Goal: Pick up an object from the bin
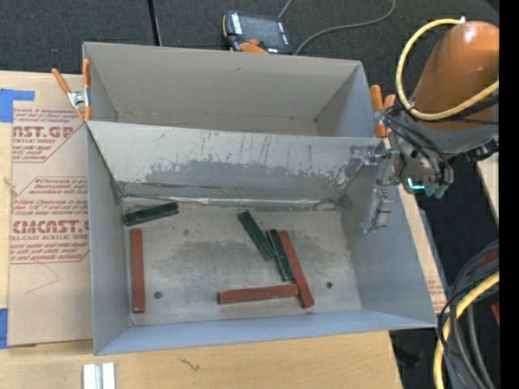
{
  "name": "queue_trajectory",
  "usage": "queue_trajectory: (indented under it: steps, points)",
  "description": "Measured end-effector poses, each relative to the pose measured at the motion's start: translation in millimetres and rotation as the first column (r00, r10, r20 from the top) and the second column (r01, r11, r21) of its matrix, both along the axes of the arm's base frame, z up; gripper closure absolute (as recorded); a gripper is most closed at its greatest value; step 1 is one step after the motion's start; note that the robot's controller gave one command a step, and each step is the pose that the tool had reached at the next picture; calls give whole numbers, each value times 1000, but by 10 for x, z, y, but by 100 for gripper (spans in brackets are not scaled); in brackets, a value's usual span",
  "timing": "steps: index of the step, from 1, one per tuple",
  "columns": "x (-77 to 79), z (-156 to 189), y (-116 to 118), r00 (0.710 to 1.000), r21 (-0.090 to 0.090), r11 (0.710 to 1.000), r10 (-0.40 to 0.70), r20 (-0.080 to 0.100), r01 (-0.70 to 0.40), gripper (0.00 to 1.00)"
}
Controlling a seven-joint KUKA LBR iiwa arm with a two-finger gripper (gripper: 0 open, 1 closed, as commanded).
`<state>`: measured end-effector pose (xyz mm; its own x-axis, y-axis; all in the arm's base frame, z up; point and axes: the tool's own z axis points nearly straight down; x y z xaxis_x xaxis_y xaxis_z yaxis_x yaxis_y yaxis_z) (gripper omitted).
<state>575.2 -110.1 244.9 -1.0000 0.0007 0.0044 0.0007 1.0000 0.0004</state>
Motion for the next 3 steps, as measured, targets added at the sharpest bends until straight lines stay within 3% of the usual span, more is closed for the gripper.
queue_trajectory:
  steps: [1, 2, 3]
  points:
    - [-846, -1343, 402, 979, 4, 979, 203, -4, -203, 0]
    - [-863, -1746, 1079, 970, 0, 971, 241, 16, -241, 0]
    - [-890, -1748, 1046, 972, 0, 972, 236, 4, -236, 100]
